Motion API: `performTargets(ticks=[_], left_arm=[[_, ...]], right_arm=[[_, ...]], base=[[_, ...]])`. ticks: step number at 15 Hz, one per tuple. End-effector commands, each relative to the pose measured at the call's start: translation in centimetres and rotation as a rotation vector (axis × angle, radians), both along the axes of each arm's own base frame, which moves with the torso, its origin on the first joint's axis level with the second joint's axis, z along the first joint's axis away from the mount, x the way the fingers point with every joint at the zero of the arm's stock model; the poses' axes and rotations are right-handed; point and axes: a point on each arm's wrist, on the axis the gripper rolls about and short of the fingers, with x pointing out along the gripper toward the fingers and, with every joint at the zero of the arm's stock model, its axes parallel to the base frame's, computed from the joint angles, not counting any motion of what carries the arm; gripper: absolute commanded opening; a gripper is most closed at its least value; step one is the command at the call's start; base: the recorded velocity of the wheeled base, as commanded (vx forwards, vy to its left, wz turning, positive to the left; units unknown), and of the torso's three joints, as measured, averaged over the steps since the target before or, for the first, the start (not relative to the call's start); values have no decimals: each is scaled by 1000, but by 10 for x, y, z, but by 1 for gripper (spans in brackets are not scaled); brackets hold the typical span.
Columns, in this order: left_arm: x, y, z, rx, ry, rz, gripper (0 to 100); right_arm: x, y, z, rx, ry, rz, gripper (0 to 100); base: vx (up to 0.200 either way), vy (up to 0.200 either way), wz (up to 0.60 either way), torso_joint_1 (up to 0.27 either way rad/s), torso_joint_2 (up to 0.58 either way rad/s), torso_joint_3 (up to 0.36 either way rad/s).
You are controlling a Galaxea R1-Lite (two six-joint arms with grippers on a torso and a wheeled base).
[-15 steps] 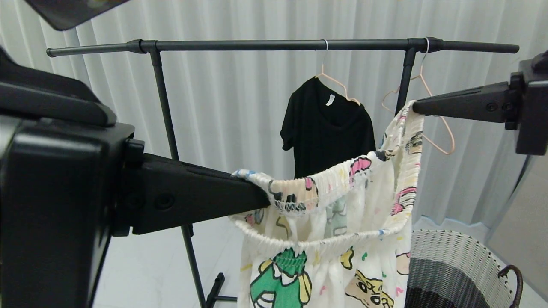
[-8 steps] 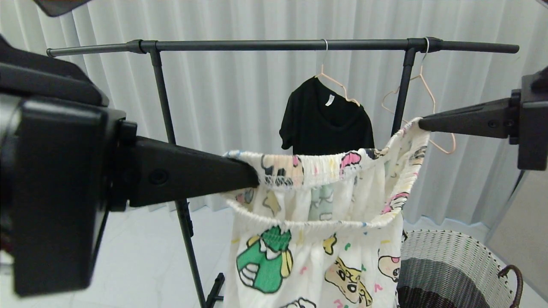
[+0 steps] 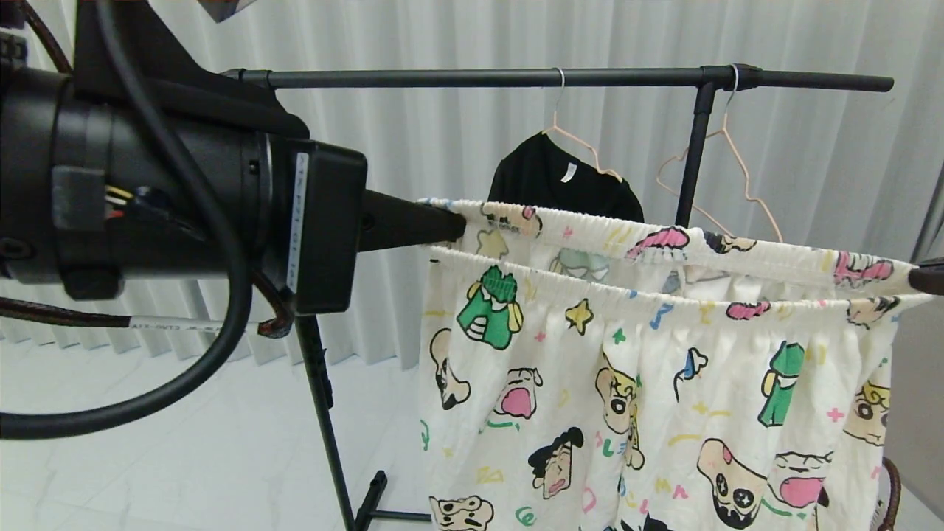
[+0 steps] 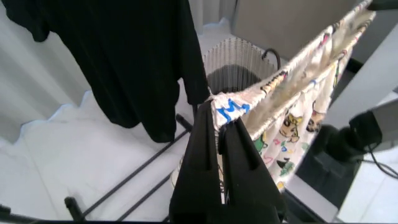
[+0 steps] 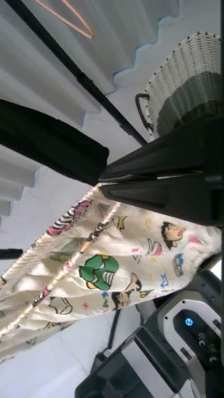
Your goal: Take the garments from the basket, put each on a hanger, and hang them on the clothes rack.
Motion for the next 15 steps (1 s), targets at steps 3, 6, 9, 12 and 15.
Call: performTargets(ticks=[3, 6, 9, 12, 15], left_arm=[[2, -10, -5, 2, 10, -22, 0], [-2, -16, -8, -2, 36, -41, 0], [10, -25, -17, 53, 18, 78, 0], [15, -23, -26, 141, -22, 232, 0], [15, 0, -33, 192, -37, 329, 0]], right_arm=[[-1, 1, 3, 26, -18, 12, 0], [-3, 3, -5, 7, 2, 44, 100], [-21, -4, -24, -16, 20, 134, 100], [-20, -18, -36, -53, -6, -70, 100], [-13, -36, -49, -144, 48, -365, 100]], base=[[0, 0, 0, 0, 0, 0], [0, 0, 0, 0, 0, 0], [0, 0, 0, 0, 0, 0], [0, 0, 0, 0, 0, 0], [0, 0, 0, 0, 0, 0]])
